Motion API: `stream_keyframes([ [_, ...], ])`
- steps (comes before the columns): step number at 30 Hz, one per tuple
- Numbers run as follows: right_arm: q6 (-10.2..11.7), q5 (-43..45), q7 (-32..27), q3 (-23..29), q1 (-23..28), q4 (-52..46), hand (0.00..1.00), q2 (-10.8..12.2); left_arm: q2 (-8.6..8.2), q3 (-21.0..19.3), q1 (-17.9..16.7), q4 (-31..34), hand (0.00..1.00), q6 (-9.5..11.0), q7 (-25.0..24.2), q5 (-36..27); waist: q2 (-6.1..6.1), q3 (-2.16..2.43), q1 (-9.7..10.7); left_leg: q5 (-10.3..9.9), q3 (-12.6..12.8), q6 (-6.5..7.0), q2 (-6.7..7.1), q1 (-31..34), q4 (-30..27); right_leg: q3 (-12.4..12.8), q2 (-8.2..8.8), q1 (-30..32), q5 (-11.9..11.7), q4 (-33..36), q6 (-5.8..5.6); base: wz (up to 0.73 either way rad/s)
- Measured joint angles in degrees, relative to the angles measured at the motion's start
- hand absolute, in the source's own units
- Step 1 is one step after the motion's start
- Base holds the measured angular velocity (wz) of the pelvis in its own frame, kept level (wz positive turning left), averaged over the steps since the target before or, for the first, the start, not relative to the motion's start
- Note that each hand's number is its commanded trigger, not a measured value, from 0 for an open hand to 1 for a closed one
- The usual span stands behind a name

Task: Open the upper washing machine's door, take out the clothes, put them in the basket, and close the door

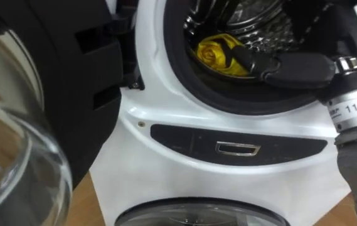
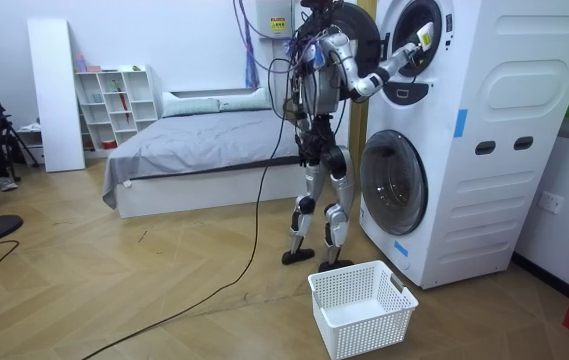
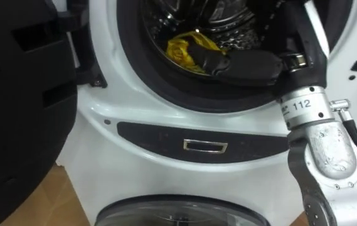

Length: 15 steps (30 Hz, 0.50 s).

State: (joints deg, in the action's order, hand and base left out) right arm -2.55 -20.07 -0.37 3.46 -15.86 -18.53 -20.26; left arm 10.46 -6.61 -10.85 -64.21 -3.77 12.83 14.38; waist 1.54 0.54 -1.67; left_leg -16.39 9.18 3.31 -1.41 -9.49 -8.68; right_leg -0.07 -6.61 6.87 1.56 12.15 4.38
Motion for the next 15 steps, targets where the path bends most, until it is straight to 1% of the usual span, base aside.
stream_keyframes([
  [1, 0.0, -0.14, 0.02, 0.1, 0.4, 0.08, 0.0, -0.19, 0.04, 0.06, -0.26, -0.04, 0.0, 0.0, -0.01, -0.03, 0.05, -0.01, 0.09, -0.01, 0.01, 0.0, 0.03, -0.01, 0.01, 0.03, 0.0, 0.01, 0.0, 0.05, 0.0, -0.08],
  [3, 0.02, 0.22, 1.03, -0.03, 0.58, 0.39, 0.0, -0.78, 0.2, 0.08, -1.17, 0.1, 0.0, 0.0, -0.11, -0.07, 0.56, -0.14, 0.39, -0.2, 0.12, 0.04, 0.22, 0.1, -0.21, 0.15, 0.08, 0.07, 0.01, 0.36, -0.01, -0.02],
  [4, 0.03, 0.61, 1.04, -0.01, 0.57, 0.85, 0.0, -0.78, 0.27, 0.08, -1.28, 0.12, 0.0, 0.02, -0.18, -0.1, 0.75, -0.08, 0.51, -0.21, 0.14, 0.05, 0.36, 0.16, -0.52, 0.15, 0.11, 0.1, 0.01, 0.41, -0.01, 0.0],
  [6, 0.04, 1.0, 1.24, 0.18, 0.41, 1.68, 0.0, -0.83, 0.67, -0.02, -1.48, 0.11, 0.0, 0.02, -0.89, -0.06, 1.27, -0.36, 0.54, -0.28, -0.33, 0.21, 0.75, 0.42, -1.14, 0.15, 0.3, 0.14, -0.11, 0.5, -0.15, 0.0],
  [8, 0.03, 1.13, 1.39, 0.9, 0.44, 1.86, 0.0, -0.83, 0.86, -0.27, -1.29, 0.11, 0.0, 0.08, -1.08, 0.52, 1.34, -0.46, 0.74, -0.4, -0.47, 0.45, 0.35, 0.83, -1.26, -0.33, 0.6, 0.14, -0.19, 0.41, -0.26, 0.08],
  [11, 0.03, 1.58, 1.76, 1.45, 0.61, 1.93, 0.0, -0.86, 1.54, -0.4, -1.42, 0.12, 0.0, 0.25, -1.14, 0.93, 1.29, -0.46, 0.68, -0.45, -0.32, 0.54, 0.34, 0.7, -1.1, -1.55, 0.75, 0.12, -0.19, 0.54, -0.26, 0.03],
  [14, 0.08, 1.88, 1.74, 1.46, 0.61, 1.94, 0.0, -1.15, 1.85, -0.45, -1.52, 0.12, 0.0, 0.29, -1.11, 0.87, 1.32, -0.45, 0.53, -0.45, -0.1, 0.54, 0.19, 0.48, -0.99, -1.73, 0.56, 0.11, -0.19, 0.49, -0.26, -0.02],
  [15, 0.08, 2.0, 1.71, 1.46, 0.61, 2.03, 0.0, -1.47, 1.84, -0.44, -1.57, 0.12, 0.0, 0.29, -1.13, 0.86, 1.32, -0.45, 0.09, -0.45, 0.09, 0.54, 0.14, 0.36, -0.96, -1.81, 0.49, 0.1, -0.19, 0.46, -0.26, -0.05],
])
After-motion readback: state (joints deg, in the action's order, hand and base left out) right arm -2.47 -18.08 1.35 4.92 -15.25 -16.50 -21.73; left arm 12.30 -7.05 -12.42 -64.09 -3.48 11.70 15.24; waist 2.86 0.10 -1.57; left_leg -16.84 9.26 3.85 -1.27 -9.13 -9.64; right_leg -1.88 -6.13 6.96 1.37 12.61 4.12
